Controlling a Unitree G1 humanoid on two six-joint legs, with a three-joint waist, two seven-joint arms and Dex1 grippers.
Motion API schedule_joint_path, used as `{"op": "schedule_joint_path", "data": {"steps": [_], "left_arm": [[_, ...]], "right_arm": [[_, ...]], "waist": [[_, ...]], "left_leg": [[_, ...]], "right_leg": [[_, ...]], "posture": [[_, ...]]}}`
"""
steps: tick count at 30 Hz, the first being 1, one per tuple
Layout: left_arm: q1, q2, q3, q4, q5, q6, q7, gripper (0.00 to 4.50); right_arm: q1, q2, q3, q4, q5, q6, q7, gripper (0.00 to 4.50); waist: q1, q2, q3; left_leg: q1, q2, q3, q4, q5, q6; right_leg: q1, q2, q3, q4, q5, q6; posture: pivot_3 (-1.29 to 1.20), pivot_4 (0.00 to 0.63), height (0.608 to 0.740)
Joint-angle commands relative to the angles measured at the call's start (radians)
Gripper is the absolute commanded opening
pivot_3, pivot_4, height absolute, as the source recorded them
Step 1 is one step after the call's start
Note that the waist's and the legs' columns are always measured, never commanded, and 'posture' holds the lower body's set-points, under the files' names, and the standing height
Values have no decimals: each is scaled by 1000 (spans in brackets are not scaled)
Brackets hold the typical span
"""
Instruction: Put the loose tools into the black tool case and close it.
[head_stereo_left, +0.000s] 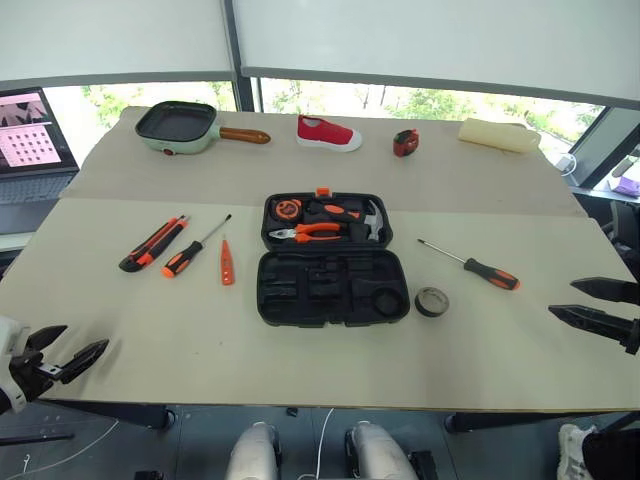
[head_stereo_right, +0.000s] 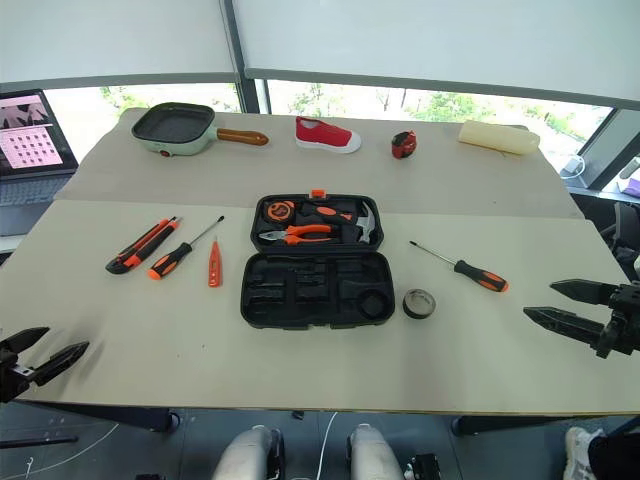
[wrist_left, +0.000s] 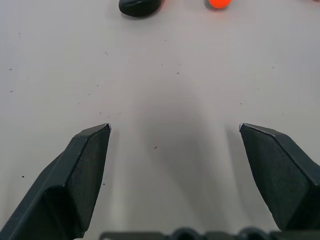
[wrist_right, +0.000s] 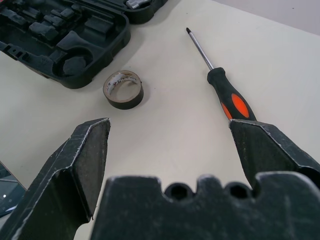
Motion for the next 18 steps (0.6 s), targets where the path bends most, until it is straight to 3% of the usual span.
{"op": "schedule_joint_path", "data": {"steps": [1, 5, 8, 12, 18], "left_arm": [[12, 2, 21, -31, -2, -5, 0, 4417], [-29, 10, 5, -49, -6, 42, 42, 4417], [-98, 41, -22, -126, -84, 160, 31, 4417], [-291, 86, -158, -167, -53, 259, 88, 4417], [-536, 135, -351, -39, 33, 311, 89, 4417]], "right_arm": [[-10, -1, -12, -28, -6, 1, -14, 4403], [-11, 14, -16, -65, -21, -12, -53, 4403], [-6, 15, -23, -173, 13, 24, -56, 4403], [-74, 24, 11, -372, 117, 125, -120, 4403], [-194, 80, 115, -593, 216, 204, -270, 4403]], "waist": [[0, 0, 0], [1, 0, 0], [3, 0, 0], [8, 0, 0], [-5, 0, 0]], "left_leg": [[0, 0, 0, 0, 0, 0], [0, 0, 0, 0, 0, 0], [0, 0, 0, 0, 0, 0], [-1, 0, -2, 1, 0, 0], [-3, 0, -3, 1, 0, 0]], "right_leg": [[0, 0, 0, 0, 0, 0], [0, 0, 0, 0, 0, 0], [0, 0, 0, 0, 0, 0], [1, 0, -3, 2, 0, 0], [0, 1, -3, 2, 1, 0]], "posture": [[0, 150, 740], [0, 150, 740], [0, 150, 740], [0, 150, 740], [0, 150, 740]]}}
